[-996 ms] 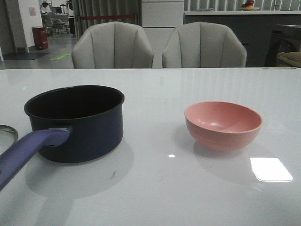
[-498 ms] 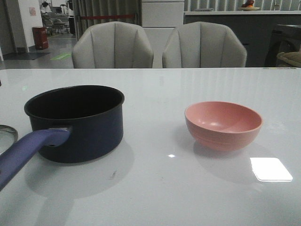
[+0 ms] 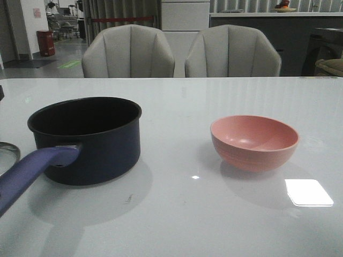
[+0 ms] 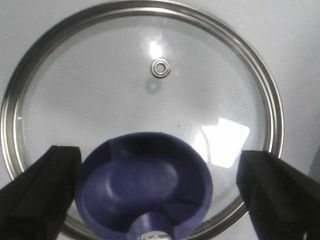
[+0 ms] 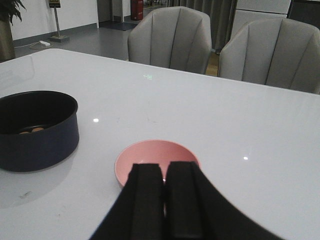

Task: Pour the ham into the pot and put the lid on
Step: 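Lift the glass lid by its knob with the left gripper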

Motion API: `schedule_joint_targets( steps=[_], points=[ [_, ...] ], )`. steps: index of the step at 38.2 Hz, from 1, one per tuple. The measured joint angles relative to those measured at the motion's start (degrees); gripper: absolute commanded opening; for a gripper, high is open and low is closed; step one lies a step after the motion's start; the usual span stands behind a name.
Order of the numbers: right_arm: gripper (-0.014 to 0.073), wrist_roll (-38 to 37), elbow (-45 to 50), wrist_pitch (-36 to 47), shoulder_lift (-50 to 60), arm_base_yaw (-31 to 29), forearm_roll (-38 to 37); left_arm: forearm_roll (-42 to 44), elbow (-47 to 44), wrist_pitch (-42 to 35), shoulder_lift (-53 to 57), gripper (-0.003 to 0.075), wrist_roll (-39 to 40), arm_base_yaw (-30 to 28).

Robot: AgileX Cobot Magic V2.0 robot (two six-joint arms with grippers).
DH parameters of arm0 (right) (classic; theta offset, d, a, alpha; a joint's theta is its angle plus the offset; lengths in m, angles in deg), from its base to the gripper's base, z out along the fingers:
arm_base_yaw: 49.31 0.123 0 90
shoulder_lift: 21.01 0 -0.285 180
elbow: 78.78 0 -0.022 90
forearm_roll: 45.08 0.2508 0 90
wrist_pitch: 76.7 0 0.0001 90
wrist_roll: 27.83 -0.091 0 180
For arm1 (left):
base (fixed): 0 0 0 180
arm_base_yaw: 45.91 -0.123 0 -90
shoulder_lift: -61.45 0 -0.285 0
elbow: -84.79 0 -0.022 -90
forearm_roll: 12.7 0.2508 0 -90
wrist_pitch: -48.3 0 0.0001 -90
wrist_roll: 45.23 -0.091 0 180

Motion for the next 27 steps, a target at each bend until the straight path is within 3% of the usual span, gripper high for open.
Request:
schedule_joint_targets(
  steps=[13,27],
  points=[
    [0.0159,0.0,0.0,0.0,0.0,0.0,0.0,-0.1,0.0,-0.1,0.0,0.0370,0.0,0.0],
    [0.0159,0.0,0.0,0.0,0.0,0.0,0.0,-0.3,0.0,-0.1,0.0,0.0257,0.0,0.0]
  ],
)
